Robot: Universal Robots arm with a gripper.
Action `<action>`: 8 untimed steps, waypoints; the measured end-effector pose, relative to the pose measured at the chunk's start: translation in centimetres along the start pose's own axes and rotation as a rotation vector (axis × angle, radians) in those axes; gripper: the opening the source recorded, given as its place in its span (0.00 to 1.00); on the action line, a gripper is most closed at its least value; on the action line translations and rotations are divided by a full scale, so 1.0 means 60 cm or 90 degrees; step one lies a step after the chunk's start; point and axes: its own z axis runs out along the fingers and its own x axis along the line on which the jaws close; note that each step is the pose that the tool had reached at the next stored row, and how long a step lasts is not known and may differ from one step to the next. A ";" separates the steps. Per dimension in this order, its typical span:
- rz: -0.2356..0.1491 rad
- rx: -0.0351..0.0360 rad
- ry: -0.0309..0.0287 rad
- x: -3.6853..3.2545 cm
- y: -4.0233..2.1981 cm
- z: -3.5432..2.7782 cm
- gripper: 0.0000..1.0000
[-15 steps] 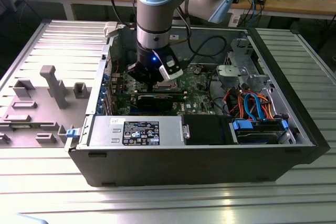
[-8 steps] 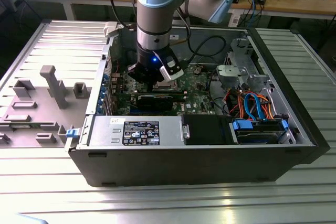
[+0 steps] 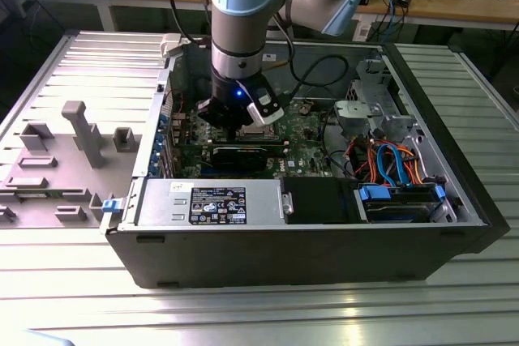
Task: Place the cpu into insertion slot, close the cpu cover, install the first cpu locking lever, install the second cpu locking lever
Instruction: 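Install the second cpu locking lever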
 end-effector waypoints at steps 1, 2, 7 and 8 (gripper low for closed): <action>-0.003 -0.0085 -0.0011 0.000 0.000 0.001 0.11; -0.003 -0.0114 -0.0016 0.000 -0.001 0.001 0.11; -0.006 -0.0328 -0.0052 0.000 -0.005 0.002 0.11; -0.007 -0.0376 -0.0058 0.000 -0.007 0.002 0.11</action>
